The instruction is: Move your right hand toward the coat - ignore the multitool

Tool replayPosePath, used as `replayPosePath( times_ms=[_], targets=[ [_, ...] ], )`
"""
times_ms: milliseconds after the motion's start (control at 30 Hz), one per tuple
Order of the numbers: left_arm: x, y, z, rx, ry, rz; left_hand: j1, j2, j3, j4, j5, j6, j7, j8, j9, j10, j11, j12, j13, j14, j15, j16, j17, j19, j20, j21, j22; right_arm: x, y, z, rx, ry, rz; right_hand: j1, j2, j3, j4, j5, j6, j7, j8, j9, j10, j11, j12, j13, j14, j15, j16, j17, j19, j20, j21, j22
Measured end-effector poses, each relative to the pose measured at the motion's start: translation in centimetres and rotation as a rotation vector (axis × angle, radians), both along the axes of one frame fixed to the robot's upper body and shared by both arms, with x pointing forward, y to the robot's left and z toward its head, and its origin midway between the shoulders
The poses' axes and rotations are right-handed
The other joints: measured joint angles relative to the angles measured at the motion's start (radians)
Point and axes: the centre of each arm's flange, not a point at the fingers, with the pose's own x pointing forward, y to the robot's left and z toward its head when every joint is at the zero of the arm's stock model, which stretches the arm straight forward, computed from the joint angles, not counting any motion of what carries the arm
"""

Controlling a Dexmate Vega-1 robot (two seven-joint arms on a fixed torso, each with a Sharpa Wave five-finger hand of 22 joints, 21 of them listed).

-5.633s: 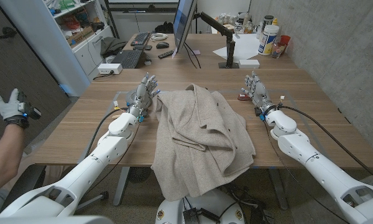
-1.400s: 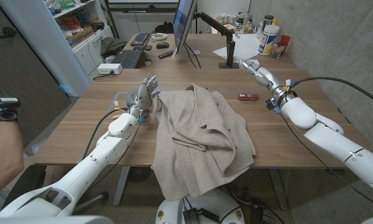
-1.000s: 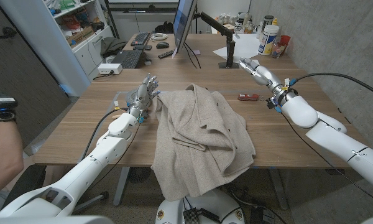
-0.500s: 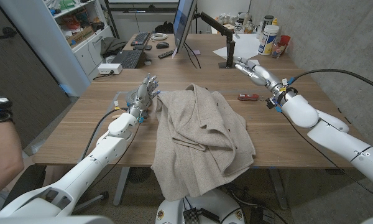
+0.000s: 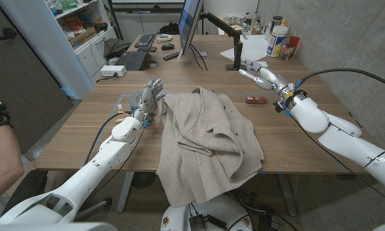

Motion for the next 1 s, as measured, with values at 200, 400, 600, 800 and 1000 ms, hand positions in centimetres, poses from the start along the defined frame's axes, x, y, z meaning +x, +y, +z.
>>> replayPosePath(
  times_ms=[200,400,600,800,1000],
  targets=[
    [0.0,0.0,0.0,0.000,-0.001,-0.001,0.000,0.000,-0.003,-0.003,0.000,0.000,0.000,0.000,0.000,0.000,0.000,0.000,0.000,0.000,0.000,0.000,0.000,0.000,0.000,0.000,0.000,-0.3,0.4,0.1,-0.036,-0.026,-0.016,0.004,0.004,0.000,0.000,0.000,0.000,0.000,0.000,0.000,-0.003,-0.003,0.000,0.000,0.000,0.000,-0.005,0.000,0.000,0.000,0.000,0.000],
    [0.0,0.1,0.0,0.001,-0.001,-0.001,0.000,0.000,-0.003,-0.003,0.000,0.000,0.000,0.000,0.000,0.000,0.000,0.000,0.000,0.000,0.000,0.000,0.000,0.000,0.000,0.000,0.000,-0.5,1.1,0.1,-0.077,-0.046,-0.031,0.011,-0.003,-0.004,-0.004,0.000,0.000,0.000,0.000,0.000,-0.005,-0.005,0.000,0.000,0.000,0.000,-0.005,0.000,0.000,0.000,0.000,0.000],
    [-0.1,0.0,0.0,0.003,-0.001,-0.006,0.000,0.000,-0.003,-0.003,0.000,0.000,0.000,0.000,0.000,0.000,0.000,0.000,0.000,0.000,0.000,0.000,0.000,0.000,0.000,0.000,0.000,-0.7,1.9,0.1,-0.119,-0.064,-0.043,0.011,-0.003,0.000,-0.008,0.000,0.000,0.000,0.000,0.000,-0.005,-0.005,0.000,0.000,0.000,0.000,-0.005,0.000,0.000,0.000,0.000,0.000],
    [-0.1,0.1,0.1,0.006,-0.002,-0.007,0.000,0.000,-0.006,0.000,0.000,0.000,0.000,0.000,0.000,0.000,0.000,0.000,0.000,0.000,0.000,0.000,0.000,0.000,0.000,0.000,0.000,-0.9,2.5,0.1,-0.153,-0.079,-0.055,0.011,-0.003,0.000,-0.008,0.000,0.000,0.000,0.000,0.000,-0.005,-0.005,0.000,0.000,-0.004,-0.004,-0.005,0.000,0.000,0.000,0.000,0.000],
    [0.0,0.0,0.1,0.007,-0.001,-0.010,0.000,0.000,-0.006,0.000,0.000,0.000,0.000,0.000,0.000,0.000,0.000,0.000,0.000,0.000,0.000,0.000,0.000,0.000,0.000,0.000,0.000,-1.1,2.9,0.1,-0.184,-0.095,-0.068,0.011,-0.003,0.000,-0.008,0.000,0.000,0.000,0.000,0.000,-0.005,-0.005,0.000,0.000,-0.004,-0.004,-0.005,0.000,0.000,0.000,0.000,0.000]
  ],
)
